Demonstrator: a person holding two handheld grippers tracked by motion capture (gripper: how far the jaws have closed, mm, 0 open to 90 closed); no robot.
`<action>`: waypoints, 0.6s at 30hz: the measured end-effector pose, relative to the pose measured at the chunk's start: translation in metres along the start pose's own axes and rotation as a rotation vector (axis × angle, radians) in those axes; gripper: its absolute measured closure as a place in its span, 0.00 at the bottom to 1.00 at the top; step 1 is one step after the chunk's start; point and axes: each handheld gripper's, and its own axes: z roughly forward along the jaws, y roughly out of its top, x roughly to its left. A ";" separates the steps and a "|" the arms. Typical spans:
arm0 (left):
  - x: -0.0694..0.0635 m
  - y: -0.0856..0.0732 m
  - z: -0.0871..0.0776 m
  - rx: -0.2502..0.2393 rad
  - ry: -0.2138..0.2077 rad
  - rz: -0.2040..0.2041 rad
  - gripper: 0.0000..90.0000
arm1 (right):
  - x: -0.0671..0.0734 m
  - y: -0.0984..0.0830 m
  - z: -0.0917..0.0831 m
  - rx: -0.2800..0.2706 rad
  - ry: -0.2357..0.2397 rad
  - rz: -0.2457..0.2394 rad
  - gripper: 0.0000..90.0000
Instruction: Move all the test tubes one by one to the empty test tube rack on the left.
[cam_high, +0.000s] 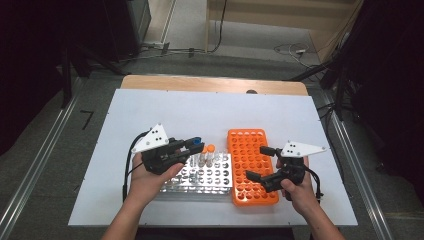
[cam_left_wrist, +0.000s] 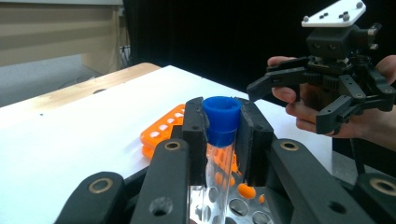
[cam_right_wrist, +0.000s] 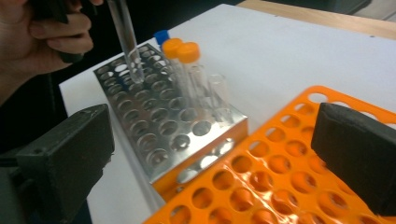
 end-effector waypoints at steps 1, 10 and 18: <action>0.002 0.000 -0.001 -0.002 0.002 0.000 0.85 | -0.001 -0.001 -0.002 0.001 -0.013 0.002 0.00; 0.012 0.000 -0.008 -0.011 0.030 -0.007 0.85 | -0.014 -0.014 -0.020 -0.017 -0.060 0.035 0.00; 0.022 0.000 -0.012 -0.020 0.060 -0.018 0.85 | -0.024 -0.031 -0.042 -0.023 -0.091 0.059 0.00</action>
